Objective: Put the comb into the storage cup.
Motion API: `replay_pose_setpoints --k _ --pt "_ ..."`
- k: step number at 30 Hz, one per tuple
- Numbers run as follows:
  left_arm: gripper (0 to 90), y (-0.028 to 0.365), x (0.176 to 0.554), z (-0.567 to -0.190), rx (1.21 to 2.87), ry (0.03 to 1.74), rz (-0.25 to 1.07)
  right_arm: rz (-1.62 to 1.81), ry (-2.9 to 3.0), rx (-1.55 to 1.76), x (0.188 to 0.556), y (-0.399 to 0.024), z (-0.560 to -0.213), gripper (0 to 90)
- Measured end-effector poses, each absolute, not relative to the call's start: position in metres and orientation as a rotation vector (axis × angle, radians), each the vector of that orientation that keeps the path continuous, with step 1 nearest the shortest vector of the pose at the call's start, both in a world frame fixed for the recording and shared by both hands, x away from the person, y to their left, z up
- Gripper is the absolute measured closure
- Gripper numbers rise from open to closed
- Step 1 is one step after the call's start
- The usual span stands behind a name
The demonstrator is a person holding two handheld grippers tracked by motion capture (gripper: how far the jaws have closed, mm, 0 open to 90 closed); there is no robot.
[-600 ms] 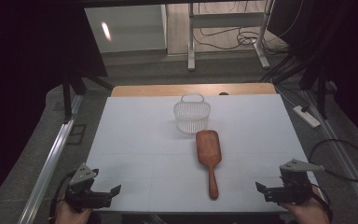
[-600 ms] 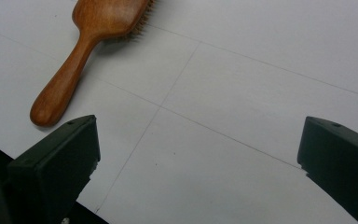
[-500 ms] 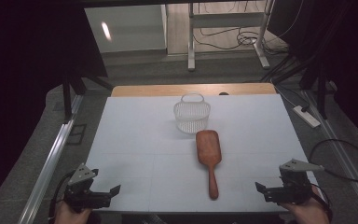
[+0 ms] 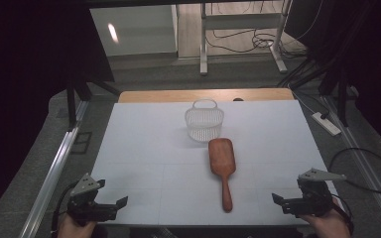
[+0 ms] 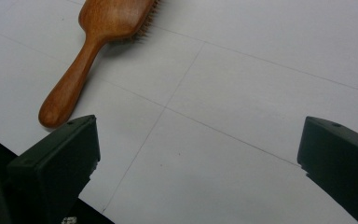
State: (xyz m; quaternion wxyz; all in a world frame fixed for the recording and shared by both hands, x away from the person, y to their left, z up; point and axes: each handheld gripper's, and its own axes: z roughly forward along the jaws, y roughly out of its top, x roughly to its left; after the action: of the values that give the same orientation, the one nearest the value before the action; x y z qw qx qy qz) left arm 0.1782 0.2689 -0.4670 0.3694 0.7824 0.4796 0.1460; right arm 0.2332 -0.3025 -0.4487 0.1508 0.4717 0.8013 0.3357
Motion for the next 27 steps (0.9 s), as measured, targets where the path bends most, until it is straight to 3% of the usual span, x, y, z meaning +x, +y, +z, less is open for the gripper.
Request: replay_pose_setpoints --k 27 --pt "0.9 0.2652 0.1795 -0.4674 2.041 1.215 0.379 0.984 2.366 1.283 0.2430 -0.2968 -0.4439 0.0"
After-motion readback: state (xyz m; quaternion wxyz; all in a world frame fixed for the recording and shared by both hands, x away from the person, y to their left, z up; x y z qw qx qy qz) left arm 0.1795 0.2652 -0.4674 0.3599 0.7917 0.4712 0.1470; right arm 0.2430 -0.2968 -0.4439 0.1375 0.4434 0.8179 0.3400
